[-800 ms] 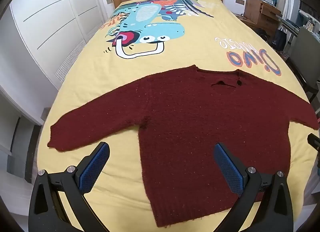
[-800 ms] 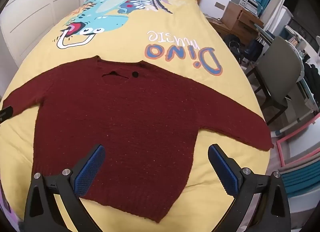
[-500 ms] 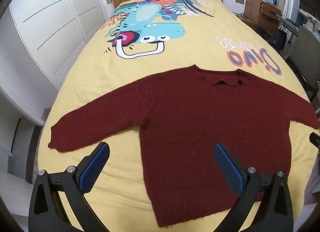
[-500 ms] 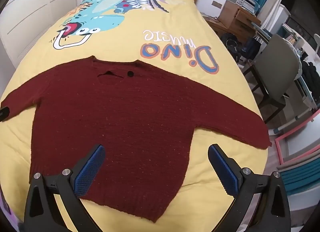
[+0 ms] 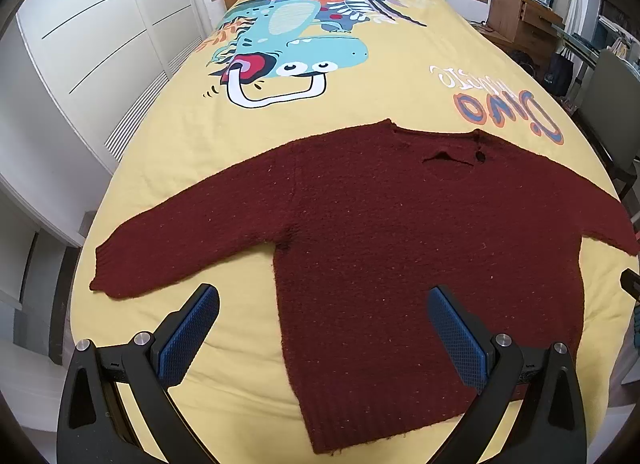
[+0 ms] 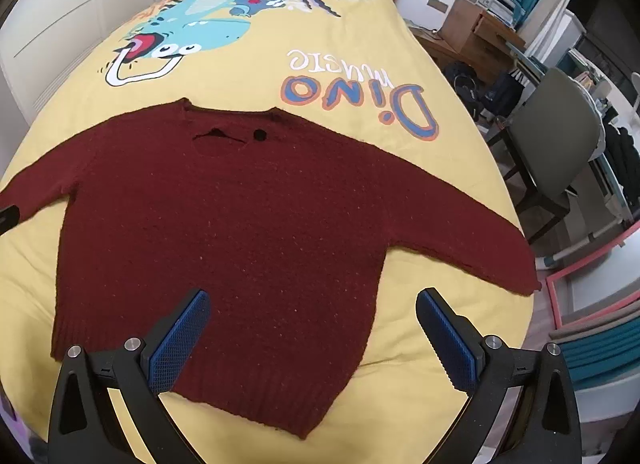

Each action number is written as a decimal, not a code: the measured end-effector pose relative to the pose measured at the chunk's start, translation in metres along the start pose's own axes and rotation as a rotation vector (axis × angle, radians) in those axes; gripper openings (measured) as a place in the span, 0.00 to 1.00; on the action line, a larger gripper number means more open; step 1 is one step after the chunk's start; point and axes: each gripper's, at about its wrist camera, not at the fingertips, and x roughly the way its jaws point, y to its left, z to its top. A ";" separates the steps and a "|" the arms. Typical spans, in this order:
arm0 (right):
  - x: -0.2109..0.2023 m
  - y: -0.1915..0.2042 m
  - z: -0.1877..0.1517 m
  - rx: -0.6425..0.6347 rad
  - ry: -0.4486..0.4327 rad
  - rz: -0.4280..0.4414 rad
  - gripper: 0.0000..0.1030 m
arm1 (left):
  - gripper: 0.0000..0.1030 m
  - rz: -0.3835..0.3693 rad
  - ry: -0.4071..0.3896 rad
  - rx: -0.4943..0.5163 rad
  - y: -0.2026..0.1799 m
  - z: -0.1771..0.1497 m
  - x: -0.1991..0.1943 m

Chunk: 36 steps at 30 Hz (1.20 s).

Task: Fold small clothes

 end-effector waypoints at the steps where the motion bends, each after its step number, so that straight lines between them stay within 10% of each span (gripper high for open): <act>1: 0.000 0.000 0.000 0.000 0.000 -0.001 0.99 | 0.99 0.002 0.000 0.001 0.000 0.000 0.000; 36: 0.008 -0.010 -0.004 0.001 0.016 -0.031 0.99 | 0.99 0.003 0.000 0.032 -0.004 0.005 0.006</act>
